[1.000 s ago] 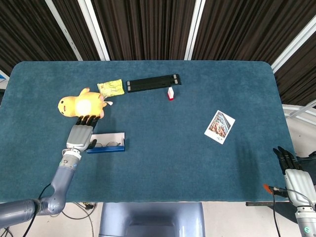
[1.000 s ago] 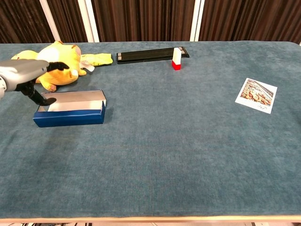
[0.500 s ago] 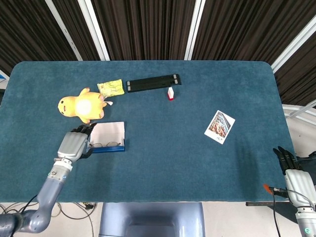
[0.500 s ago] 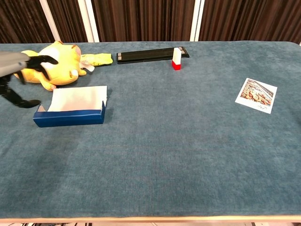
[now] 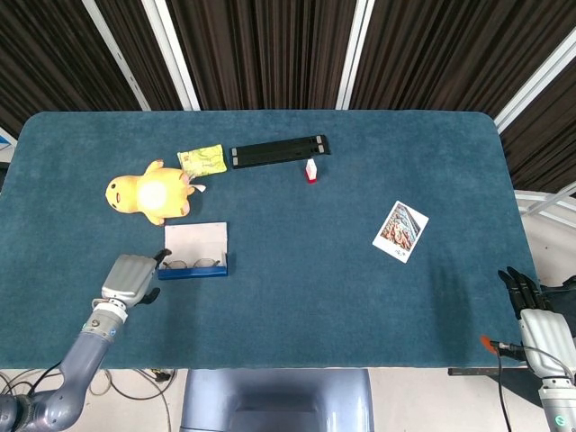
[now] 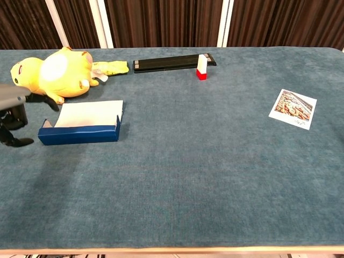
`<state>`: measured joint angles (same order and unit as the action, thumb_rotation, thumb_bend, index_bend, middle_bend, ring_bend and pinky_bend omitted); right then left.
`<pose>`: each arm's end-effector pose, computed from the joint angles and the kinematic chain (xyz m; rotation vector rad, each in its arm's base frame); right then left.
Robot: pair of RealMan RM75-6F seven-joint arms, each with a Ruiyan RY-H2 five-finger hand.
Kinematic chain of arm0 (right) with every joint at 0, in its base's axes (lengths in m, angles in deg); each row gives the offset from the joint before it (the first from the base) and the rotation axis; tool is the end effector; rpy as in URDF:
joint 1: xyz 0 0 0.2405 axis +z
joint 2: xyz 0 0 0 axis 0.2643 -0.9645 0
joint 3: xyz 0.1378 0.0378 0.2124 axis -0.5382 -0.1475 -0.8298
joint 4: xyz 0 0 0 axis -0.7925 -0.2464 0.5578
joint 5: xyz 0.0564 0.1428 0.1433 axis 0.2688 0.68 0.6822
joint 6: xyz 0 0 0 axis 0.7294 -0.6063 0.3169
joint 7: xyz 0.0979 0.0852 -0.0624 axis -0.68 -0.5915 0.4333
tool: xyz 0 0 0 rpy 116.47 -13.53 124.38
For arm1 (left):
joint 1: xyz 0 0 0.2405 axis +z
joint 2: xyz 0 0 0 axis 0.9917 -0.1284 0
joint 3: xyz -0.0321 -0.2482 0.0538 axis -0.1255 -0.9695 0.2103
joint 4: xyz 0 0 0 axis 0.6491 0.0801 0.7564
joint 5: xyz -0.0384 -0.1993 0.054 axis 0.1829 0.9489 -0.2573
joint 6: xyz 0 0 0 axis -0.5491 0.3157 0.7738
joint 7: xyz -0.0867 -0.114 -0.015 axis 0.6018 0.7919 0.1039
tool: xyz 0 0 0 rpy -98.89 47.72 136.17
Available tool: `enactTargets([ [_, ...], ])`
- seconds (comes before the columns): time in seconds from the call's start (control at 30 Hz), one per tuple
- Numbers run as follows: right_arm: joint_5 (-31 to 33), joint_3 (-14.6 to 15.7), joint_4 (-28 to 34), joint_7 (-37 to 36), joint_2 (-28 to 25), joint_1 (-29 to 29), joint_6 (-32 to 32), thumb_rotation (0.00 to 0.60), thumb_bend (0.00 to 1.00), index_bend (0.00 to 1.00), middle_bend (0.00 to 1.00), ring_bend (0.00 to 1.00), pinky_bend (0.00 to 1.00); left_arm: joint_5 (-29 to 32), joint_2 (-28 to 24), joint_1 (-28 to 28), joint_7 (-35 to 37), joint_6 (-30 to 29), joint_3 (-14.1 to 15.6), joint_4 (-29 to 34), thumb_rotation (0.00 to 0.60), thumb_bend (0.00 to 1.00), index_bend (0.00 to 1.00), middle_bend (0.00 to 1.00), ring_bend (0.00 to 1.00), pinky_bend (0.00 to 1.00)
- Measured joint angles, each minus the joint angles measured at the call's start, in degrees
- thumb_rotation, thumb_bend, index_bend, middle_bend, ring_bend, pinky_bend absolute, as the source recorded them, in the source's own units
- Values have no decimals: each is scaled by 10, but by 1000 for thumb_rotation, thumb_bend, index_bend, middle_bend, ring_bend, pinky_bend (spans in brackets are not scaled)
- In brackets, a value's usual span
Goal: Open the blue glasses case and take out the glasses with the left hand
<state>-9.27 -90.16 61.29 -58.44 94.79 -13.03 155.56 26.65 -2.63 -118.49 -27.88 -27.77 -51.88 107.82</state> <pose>-0.3134 -0.1618 0.1617 1.3402 -1.0632 0.8951 -0.2141 0.2791 0.0304 -1.8209 -1.0102 -0.5116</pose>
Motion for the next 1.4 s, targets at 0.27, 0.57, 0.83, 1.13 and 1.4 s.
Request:
enactTargets([
  [0.27, 0, 0, 0, -1, -1, 0, 0, 600, 128, 0, 0, 0, 199, 17, 8, -8, -15, 5, 10, 1, 600, 314, 261, 935, 795, 894],
  [0.57, 1, 0, 2, 1, -1, 0, -2, 600, 129, 0, 0, 0, 199, 24, -9, -11, -27, 5, 24, 47, 600, 314, 333, 948, 803, 900],
  [0.83, 2, 0, 3, 2, -2, 0, -3, 600, 129, 0, 0, 0, 199, 28, -8, -32, -32, 27, 29, 93, 600, 316, 299, 947, 803, 900],
  [1.13, 3, 0, 4, -1, -2, 0, -3, 600, 129, 0, 0, 0, 199, 9, 31, -48, -21, 19, 13, 99, 600, 316, 144, 942, 802, 900],
  [1.4, 7, -1, 5, -2, -3, 2, -9, 600, 129, 0, 0, 0, 199, 30, 11, -83, -37, 29, -7, 102, 600, 317, 73, 946, 806, 901],
])
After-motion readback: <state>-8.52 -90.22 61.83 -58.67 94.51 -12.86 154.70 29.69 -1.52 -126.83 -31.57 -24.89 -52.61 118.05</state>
